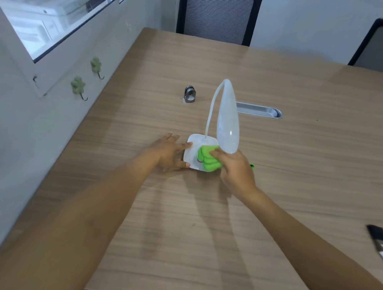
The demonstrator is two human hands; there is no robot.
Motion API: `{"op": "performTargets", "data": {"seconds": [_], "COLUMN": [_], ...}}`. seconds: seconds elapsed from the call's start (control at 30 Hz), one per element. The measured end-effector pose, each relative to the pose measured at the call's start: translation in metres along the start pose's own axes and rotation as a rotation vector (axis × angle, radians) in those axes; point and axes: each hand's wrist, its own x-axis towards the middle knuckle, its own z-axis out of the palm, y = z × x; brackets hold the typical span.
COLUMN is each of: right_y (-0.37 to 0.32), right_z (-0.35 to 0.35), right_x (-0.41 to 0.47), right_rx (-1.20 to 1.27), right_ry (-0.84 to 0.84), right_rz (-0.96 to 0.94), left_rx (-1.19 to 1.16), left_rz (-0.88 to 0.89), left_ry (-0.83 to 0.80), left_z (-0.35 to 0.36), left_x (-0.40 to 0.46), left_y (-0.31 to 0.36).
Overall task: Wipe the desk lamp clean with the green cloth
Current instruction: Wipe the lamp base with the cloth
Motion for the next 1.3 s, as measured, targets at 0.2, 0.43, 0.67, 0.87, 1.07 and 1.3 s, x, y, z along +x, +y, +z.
{"op": "performTargets", "data": {"seconds": [0.2, 0.43, 0.67, 0.87, 1.07, 1.3], "right_y": [0.017, 0.033, 0.041, 0.058, 0.062, 0.01], "right_z": [0.031, 0.001, 0.002, 0.01, -0.008, 0.021], "right_x": [0.018, -0.02, 0.01, -0.008, -0.016, 0.01], "right_rx": [0.025, 0.009, 0.044, -0.033, -0.085, -0.011], "right_ry": [-0.281, -0.352, -0.159, -0.394, -0.152, -0.027], "right_rz": [0.189, 0.078, 0.285, 0.235, 0.287, 0.003], "left_rx": [0.053, -0.005, -0.06, -0.06, -0.14, 0.01], "left_rz": [-0.023, -0.029, -0.034, -0.018, 0.023, 0.091], "left_ry": [-0.027, 0.009, 0.118, 0.219, 0.246, 0.128], "left_z": [-0.005, 0.0, 0.011, 0.018, 0.022, 0.004], "left_x": [0.0, -0.003, -0.007, -0.006, -0.006, 0.002], "left_y": [0.003, 0.006, 0.023, 0.035, 0.042, 0.013]}}
